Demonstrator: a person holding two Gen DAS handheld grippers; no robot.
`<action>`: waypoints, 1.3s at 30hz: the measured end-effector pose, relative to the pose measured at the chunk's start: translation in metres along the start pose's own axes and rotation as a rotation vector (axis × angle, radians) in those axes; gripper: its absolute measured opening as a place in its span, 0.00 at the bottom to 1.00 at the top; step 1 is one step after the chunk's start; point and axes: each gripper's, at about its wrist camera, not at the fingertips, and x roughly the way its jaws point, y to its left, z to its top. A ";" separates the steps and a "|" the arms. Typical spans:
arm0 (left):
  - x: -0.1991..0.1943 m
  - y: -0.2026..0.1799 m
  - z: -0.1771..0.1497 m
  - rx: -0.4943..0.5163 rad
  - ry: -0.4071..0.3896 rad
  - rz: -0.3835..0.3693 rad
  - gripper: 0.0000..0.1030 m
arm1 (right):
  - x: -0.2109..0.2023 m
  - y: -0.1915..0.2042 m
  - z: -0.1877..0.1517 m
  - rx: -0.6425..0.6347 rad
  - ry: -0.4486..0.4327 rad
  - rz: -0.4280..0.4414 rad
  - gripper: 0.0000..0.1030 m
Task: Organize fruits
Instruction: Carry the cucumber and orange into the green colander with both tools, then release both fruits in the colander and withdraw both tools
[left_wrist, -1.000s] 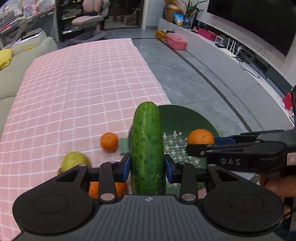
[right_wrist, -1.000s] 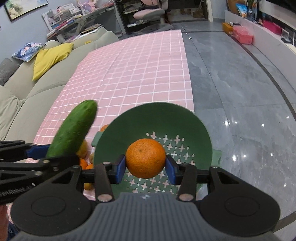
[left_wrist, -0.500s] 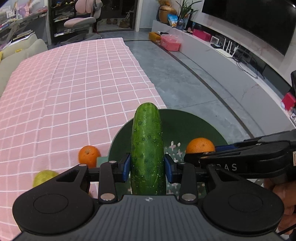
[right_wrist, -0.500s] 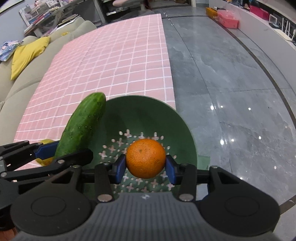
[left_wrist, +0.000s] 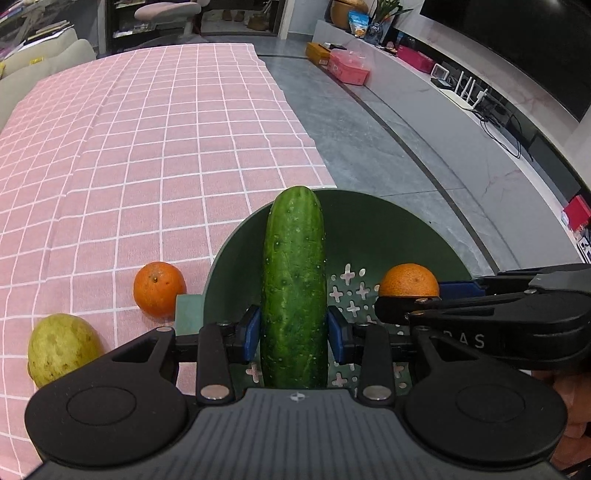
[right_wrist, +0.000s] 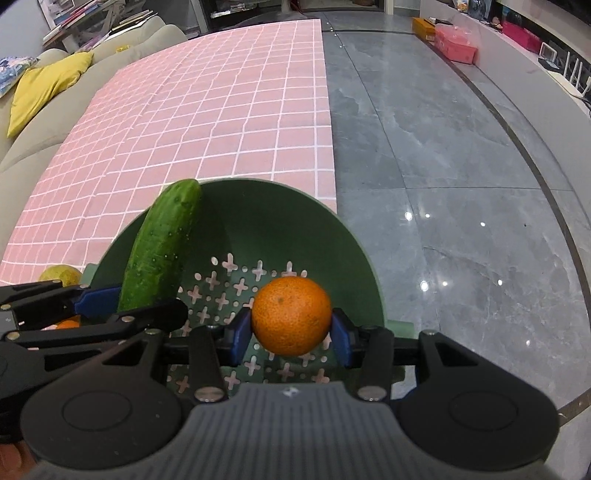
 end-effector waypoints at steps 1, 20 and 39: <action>-0.002 0.000 0.000 -0.003 -0.002 0.004 0.41 | 0.000 0.000 0.000 0.005 -0.002 0.002 0.43; -0.097 0.036 -0.015 -0.151 -0.166 0.017 0.70 | -0.046 -0.005 -0.004 0.016 -0.149 0.042 0.55; -0.162 0.115 -0.130 -0.357 -0.110 0.120 0.70 | -0.107 0.076 -0.083 -0.180 -0.308 0.128 0.55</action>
